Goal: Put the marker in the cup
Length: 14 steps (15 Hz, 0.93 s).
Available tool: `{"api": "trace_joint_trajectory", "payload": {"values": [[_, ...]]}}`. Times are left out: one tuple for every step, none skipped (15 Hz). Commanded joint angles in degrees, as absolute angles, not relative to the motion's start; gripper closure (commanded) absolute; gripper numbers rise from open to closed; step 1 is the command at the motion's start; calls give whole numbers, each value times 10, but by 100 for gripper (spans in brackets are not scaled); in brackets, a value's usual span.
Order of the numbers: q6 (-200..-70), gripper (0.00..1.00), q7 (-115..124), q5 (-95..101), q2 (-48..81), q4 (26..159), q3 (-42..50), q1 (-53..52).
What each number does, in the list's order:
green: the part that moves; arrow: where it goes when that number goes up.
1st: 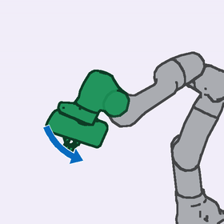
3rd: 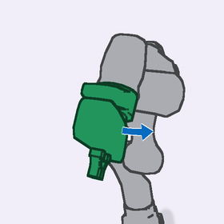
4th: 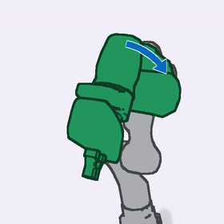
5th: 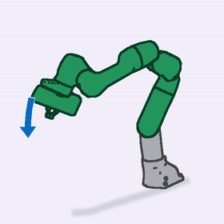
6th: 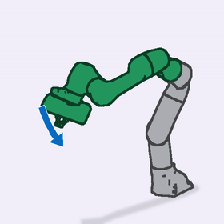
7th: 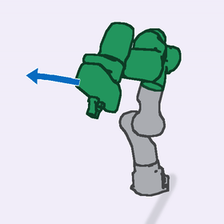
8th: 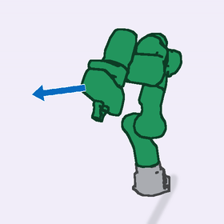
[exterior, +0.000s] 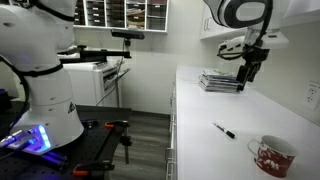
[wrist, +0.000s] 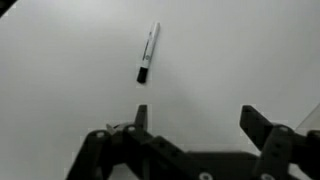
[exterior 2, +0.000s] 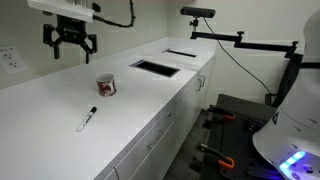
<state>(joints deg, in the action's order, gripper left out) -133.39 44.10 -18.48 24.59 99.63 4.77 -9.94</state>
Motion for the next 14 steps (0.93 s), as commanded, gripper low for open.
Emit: {"api": "trace_joint_trajectory", "payload": {"values": [[-1340, 0, 451, -177, 246, 998, 37, -91], [-1346, 0, 454, -177, 243, 1005, 37, -92], [-1354, 0, 466, -166, 238, 1015, 42, -100], [-1358, 0, 483, -150, 237, 1021, 48, -109], [-1363, 0, 507, -129, 236, 1029, 54, -121], [-1365, 0, 528, -115, 237, 1033, 54, -127], [-1373, 0, 546, -110, 242, 1037, 47, -131], [-1382, 0, 569, -98, 251, 1040, 47, -140], [-1384, 0, 596, -99, 264, 1037, 43, -146], [-1391, 0, 635, -85, 279, 1035, 48, -159], [-1398, 0, 661, -76, 295, 1032, 51, -168], [-1404, 0, 670, -81, 310, 1031, 44, -166], [-1420, 0, 687, -73, 325, 1033, 48, -172], [-1434, 0, 688, -74, 341, 1033, 48, -172]]}}
